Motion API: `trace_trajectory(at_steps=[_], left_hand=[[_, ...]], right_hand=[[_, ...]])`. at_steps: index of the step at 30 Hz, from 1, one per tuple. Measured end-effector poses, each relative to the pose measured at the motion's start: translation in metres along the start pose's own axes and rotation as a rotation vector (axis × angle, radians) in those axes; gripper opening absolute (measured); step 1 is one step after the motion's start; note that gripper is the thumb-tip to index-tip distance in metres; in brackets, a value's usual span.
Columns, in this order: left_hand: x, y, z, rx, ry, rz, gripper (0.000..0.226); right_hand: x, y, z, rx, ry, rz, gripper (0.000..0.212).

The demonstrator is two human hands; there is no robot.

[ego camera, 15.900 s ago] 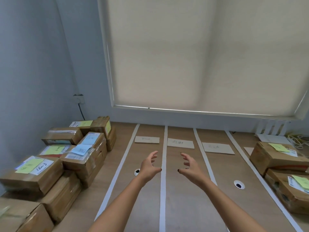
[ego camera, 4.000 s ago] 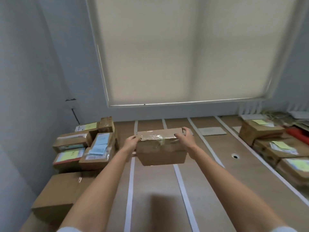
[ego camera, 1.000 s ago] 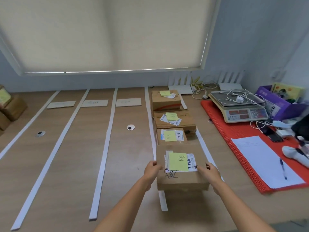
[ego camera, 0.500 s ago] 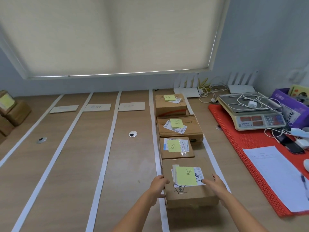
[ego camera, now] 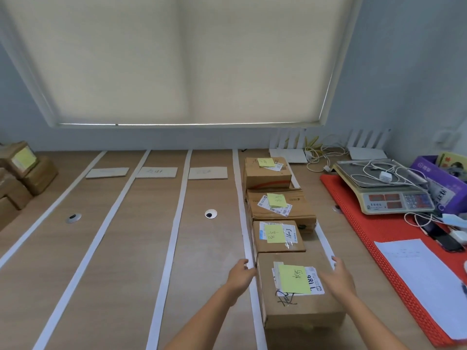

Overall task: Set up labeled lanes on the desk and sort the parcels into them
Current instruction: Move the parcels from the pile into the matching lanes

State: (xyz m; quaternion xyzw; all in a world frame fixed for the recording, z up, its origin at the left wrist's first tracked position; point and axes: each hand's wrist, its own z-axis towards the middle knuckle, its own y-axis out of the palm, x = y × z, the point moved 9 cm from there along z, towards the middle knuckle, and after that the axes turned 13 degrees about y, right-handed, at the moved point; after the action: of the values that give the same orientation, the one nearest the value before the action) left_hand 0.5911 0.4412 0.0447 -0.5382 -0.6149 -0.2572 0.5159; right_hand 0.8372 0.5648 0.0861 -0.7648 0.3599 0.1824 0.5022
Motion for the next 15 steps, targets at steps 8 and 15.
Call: trace_trajectory(at_steps=[8,15], left_hand=[[0.039,-0.161,-0.04,0.149,0.255,-0.044,0.054],[0.027,-0.317,-0.105,0.261,0.376,-0.066,0.055]], right_hand=[[-0.128,0.106,-0.105,-0.192,-0.235,0.084,0.058],[-0.22,0.223,-0.234,-0.305,-0.375,0.153,0.054]])
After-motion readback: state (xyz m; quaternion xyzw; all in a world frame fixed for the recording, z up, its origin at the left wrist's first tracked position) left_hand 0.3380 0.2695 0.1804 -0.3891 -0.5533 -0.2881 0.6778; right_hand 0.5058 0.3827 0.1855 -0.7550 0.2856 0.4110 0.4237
